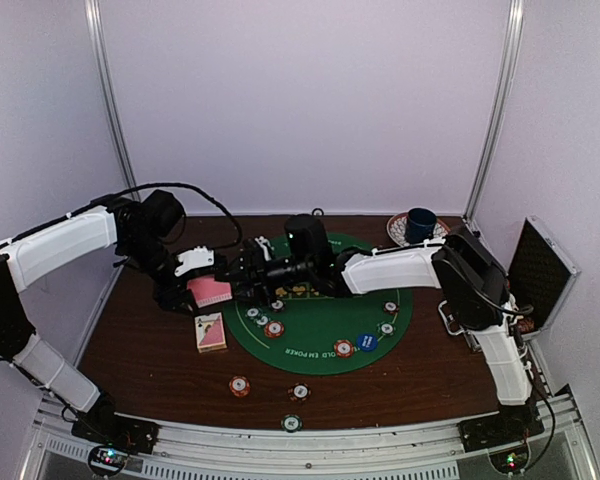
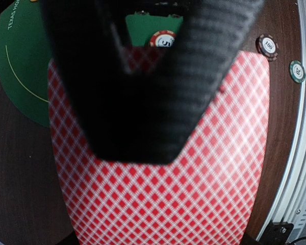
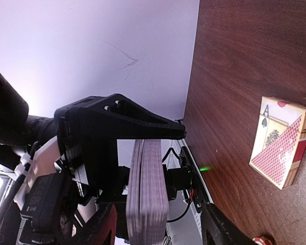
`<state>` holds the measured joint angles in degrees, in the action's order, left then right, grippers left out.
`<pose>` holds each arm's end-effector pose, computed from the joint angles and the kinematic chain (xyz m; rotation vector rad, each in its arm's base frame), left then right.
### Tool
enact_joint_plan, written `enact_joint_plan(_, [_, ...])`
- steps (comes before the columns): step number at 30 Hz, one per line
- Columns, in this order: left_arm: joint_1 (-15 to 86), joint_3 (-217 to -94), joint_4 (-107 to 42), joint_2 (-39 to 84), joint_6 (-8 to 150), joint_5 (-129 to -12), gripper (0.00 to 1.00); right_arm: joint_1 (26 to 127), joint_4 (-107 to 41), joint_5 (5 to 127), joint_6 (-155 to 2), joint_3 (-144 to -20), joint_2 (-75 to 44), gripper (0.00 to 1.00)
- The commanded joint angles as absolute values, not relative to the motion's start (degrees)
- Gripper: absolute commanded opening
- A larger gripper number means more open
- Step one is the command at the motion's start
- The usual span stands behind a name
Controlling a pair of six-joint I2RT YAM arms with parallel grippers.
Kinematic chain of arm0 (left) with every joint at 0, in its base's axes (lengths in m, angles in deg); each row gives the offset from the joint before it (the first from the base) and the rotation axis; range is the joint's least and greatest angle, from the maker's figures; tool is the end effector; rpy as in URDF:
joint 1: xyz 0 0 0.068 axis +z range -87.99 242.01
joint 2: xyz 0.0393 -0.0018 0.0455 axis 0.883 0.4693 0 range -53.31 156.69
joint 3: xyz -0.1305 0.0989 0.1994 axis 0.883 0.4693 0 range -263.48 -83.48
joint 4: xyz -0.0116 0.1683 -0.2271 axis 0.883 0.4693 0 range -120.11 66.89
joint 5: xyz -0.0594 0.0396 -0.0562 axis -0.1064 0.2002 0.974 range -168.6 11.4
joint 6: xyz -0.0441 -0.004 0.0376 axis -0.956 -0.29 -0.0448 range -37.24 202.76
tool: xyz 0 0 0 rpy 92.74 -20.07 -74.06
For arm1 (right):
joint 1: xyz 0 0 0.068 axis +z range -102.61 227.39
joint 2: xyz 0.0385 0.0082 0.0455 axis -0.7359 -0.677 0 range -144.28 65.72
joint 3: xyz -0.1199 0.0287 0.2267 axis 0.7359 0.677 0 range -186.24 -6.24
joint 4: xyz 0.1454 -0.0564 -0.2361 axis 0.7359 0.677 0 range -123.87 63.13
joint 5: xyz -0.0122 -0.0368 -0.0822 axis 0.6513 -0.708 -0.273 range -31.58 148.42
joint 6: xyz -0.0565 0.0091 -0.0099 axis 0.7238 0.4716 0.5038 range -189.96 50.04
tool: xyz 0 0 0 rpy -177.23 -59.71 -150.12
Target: Distribute texas hold em gaming equipment
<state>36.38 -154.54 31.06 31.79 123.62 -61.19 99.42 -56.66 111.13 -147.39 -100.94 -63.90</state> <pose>0.2670 -0.1420 0.2446 1.5943 2.3300 -0.3798 0.2996 0.4378 0.1801 0.3572 -2.2280 -1.9733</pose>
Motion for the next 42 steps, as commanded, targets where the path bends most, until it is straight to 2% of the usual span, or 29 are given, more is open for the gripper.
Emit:
enact_joint_plan(1, [35.9,-157.1,30.7,32.1,123.7,-59.3,0.0,100.4,-59.0,113.1,-149.1,-104.6,-66.4,0.59])
enact_joint_plan(4, [35.8,-157.3,30.6,32.7,123.8,-59.5,0.0,100.7,-59.8,113.7,-150.4,-105.8,-67.8,0.52])
enact_joint_plan(8, [35.7,-157.5,30.5,33.2,123.7,-59.7,0.0,100.7,-61.4,114.0,-152.3,-106.2,-68.7,0.29])
enact_joint_plan(11, [35.5,-157.4,30.5,33.3,123.9,-60.0,0.0,100.7,-62.4,114.0,-153.0,-106.4,-69.2,0.21])
enact_joint_plan(12, [35.5,-157.4,30.3,33.4,123.9,-60.2,0.04,100.7,-62.7,113.9,-153.3,-106.4,-69.3,0.18])
enact_joint_plan(14, [35.5,-157.3,29.6,33.3,123.3,-60.8,0.4,100.7,-63.5,113.9,-154.0,-106.4,-69.5,0.14])
enact_joint_plan(15, [35.5,-157.1,29.1,33.1,123.0,-61.0,0.83,100.8,-64.1,114.0,-154.5,-106.4,-69.7,0.13])
enact_joint_plan(16, [35.4,-156.9,28.5,32.8,123.0,-60.8,0.96,100.7,-64.9,114.0,-155.2,-106.4,-69.8,0.12])
enact_joint_plan(32, [35.0,-157.5,26.4,35.8,125.5,-53.6,0.97,101.0,-70.8,115.1,-160.9,-108.8,-71.2,0.09])
enact_joint_plan(38, [35.0,-158.7,26.4,36.8,125.5,-53.4,0.85,101.0,-71.3,115.2,-161.9,-109.0,-71.9,0.08])
enact_joint_plan(42, [35.0,-159.2,26.8,36.7,125.7,-53.2,0.68,101.0,-70.8,114.8,-161.8,-108.8,-72.4,0.07])
